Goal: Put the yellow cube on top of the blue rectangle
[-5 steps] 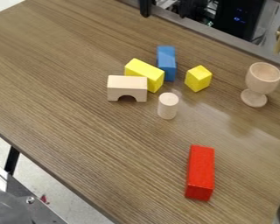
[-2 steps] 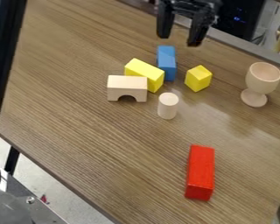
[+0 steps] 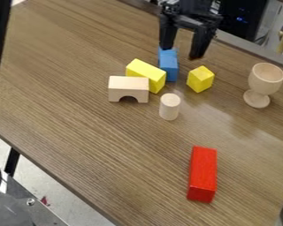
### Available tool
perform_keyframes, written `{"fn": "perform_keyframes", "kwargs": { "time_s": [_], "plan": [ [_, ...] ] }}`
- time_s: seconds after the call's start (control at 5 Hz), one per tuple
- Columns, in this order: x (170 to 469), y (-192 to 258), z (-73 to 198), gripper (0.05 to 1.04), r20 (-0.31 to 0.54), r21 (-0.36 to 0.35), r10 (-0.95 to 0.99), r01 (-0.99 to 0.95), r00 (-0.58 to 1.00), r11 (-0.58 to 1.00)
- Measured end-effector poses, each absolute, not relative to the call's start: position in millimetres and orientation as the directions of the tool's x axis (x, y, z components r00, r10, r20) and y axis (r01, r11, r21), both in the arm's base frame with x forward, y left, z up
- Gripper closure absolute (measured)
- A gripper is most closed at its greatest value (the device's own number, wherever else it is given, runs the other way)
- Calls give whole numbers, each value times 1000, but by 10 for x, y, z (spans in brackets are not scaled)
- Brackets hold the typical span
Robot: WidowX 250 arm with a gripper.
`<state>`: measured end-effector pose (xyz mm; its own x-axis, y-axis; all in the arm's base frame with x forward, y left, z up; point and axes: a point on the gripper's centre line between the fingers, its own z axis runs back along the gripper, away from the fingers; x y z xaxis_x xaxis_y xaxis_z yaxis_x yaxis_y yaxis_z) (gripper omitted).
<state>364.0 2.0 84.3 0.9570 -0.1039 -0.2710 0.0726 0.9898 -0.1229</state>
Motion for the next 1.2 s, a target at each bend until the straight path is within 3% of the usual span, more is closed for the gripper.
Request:
{"fn": "perform_keyframes", "kwargs": {
  "time_s": [0.2,0.6,1.2],
  "plan": [
    [3640,-18,800,100,-193,-97,23,-42,981,994],
    [3745,-47,824,100,-117,-64,60,-68,991,996],
    [3753,-196,566,100,-180,-48,4,-13,984,999]
  ]
}}
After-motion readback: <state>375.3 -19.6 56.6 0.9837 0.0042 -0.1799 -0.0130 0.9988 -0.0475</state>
